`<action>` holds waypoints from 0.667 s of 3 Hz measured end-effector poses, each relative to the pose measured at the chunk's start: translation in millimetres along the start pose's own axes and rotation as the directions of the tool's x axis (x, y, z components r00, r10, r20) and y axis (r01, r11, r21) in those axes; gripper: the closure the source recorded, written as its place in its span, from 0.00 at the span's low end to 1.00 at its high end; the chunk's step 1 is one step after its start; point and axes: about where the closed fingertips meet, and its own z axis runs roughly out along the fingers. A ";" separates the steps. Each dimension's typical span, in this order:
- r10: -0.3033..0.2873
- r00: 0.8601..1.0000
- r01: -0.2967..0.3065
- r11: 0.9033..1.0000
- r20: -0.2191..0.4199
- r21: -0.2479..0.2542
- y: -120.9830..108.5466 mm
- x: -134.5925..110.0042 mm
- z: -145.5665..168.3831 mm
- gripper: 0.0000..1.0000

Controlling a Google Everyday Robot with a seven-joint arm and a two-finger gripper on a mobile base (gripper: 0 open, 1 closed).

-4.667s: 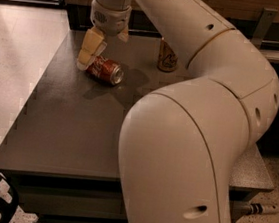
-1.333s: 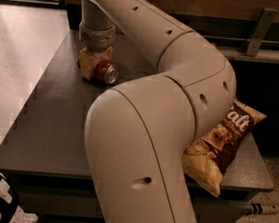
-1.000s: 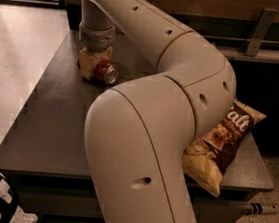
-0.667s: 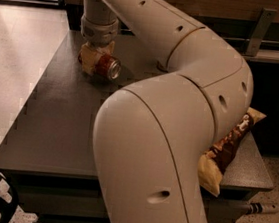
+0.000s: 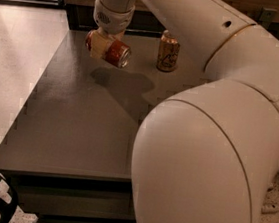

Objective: Pick coke can

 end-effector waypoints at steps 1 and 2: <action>-0.042 0.988 0.047 0.999 0.150 -0.026 -5.3 -0.8 -7.0 1.00; -0.073 0.950 0.092 0.994 0.303 -0.050 -7.7 -2.6 -9.3 1.00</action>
Offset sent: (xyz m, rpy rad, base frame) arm 0.0061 -0.0095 0.0227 0.4632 -0.1721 0.2082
